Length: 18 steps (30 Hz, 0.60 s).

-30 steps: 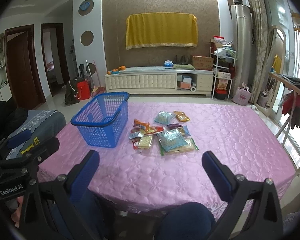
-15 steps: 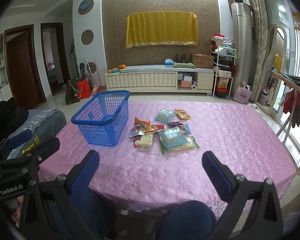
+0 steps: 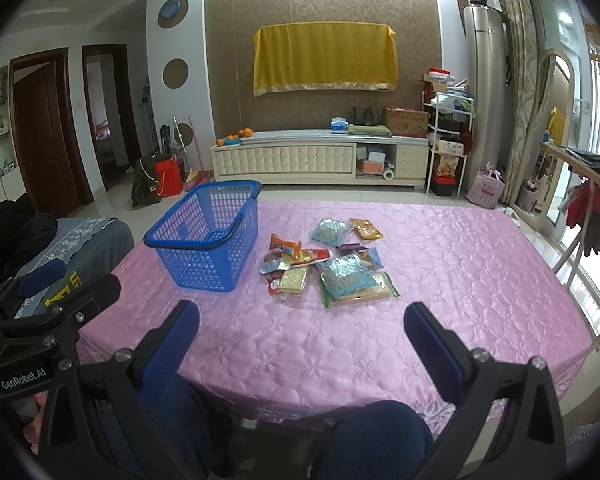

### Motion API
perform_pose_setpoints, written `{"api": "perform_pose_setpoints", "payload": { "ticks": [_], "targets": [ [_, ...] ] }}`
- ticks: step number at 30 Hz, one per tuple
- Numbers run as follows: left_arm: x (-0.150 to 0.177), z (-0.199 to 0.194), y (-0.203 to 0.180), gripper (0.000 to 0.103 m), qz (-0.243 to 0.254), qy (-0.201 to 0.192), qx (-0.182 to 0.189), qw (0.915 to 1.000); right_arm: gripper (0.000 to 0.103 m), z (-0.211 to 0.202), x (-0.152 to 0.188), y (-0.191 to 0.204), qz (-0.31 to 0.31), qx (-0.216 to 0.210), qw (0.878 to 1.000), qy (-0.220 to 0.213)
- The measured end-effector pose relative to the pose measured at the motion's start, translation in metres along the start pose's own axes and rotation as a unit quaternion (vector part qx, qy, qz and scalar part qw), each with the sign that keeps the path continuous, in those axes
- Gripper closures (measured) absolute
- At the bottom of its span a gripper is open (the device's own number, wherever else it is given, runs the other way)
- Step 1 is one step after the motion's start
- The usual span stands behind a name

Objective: Organize snacks

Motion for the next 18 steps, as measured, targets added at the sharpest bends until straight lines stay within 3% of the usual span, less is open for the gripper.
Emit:
{"api": "perform_pose_setpoints", "payload": {
  "ticks": [18],
  "targets": [
    [-0.0057,-0.0012,0.0023,0.0,-0.003,0.001,-0.001,1.0,0.0,-0.0035,-0.0056,0.0041,-0.007,-0.002,1.0,-0.002]
  ]
}}
Point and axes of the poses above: each gripper's, at about its wrist camera, not at the fingertips, and z roughly the way its jaws point, y to its left, x to its underside, the point moved 6 cm from there along z, roughly the way its jaws point, and after that the axes turned 12 degrees about x, right-handed, at the moved point
